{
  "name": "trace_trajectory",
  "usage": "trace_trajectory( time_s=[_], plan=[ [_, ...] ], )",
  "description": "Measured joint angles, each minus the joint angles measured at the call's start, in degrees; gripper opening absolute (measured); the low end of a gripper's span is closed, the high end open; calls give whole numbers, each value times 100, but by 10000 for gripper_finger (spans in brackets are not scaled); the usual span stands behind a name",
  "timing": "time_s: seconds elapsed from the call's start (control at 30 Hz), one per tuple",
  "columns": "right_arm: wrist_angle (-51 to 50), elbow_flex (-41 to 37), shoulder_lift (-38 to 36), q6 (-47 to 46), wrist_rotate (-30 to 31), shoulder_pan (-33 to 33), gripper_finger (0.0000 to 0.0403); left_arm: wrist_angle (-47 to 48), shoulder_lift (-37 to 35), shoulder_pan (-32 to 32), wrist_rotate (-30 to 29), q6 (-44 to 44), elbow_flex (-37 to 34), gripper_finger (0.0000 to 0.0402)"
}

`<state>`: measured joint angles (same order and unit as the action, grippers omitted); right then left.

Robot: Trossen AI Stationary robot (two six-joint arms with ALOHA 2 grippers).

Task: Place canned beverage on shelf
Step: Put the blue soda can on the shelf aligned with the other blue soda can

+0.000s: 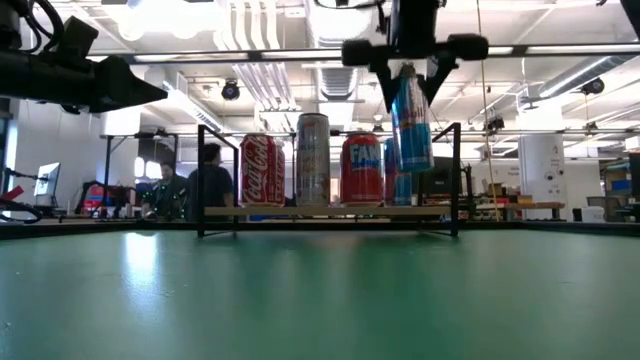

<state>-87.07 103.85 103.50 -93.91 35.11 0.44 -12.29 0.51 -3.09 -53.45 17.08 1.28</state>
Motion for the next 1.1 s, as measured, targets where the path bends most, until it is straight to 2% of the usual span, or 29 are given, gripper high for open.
trace_trajectory(
  time_s=[0.27,0.6,1.1],
  plan=[
    [256,-10,2,618,-378,-801,225,-2,0,-1,1,0,0,346],
    [910,-368,5,1145,-731,-1432,225,-2,0,0,0,0,0,346],
    [1537,-601,8,1836,-1307,-1974,225,0,0,0,2,0,0,346]
  ],
)
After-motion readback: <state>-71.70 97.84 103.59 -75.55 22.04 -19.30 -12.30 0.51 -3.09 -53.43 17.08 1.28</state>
